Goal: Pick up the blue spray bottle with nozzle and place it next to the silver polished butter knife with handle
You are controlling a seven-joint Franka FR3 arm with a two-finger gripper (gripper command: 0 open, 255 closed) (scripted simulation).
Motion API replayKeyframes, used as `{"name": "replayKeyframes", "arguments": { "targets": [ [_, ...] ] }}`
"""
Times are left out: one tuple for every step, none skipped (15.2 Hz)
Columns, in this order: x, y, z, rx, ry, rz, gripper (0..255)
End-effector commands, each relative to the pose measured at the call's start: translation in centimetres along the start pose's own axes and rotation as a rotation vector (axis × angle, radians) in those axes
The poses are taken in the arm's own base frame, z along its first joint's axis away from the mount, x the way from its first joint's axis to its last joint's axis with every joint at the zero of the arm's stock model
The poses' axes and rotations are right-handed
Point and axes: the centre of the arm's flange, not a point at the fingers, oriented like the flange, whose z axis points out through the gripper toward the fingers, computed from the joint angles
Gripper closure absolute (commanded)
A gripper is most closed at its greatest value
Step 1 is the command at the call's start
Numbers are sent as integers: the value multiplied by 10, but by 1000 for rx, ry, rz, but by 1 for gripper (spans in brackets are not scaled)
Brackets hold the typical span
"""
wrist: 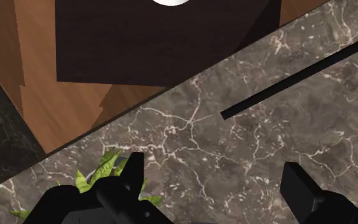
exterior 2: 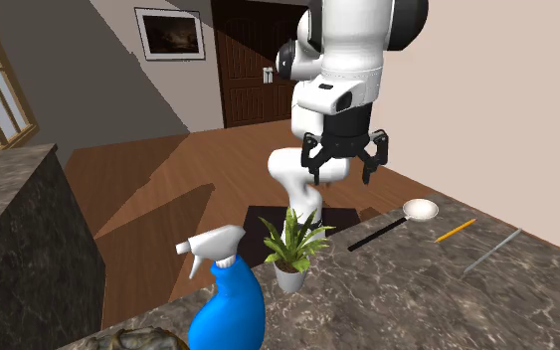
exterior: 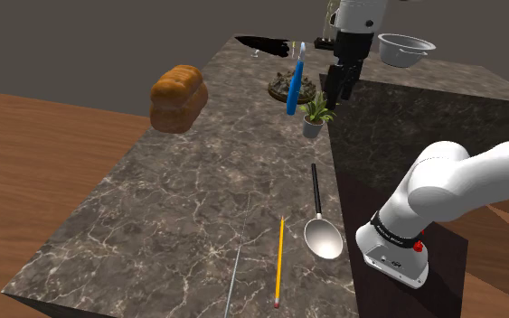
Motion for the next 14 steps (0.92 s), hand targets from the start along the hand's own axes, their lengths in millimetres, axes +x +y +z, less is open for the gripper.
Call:
{"name": "replayKeyframes", "arguments": {
  "targets": [
    [0,0,0,0,0,0,0],
    [14,5,-2,9,-11,35,0],
    [28,10,-5,17,-22,71,0],
    [42,16,-7,26,-33,106,0],
    [56,22,-8,35,-44,142,0],
    [70,28,-10,43,-56,177,0],
    [83,36,-11,52,-67,213,0],
    [96,43,-12,61,-78,248,0],
    [109,51,-13,69,-89,284,0],
    [121,60,-14,78,-100,319,0],
    [133,69,-15,87,-111,355,0],
    [145,79,-15,95,-122,390,0],
    [157,88,-15,104,-133,426,0],
    [168,99,-15,112,-144,461,0]
  ]
}}
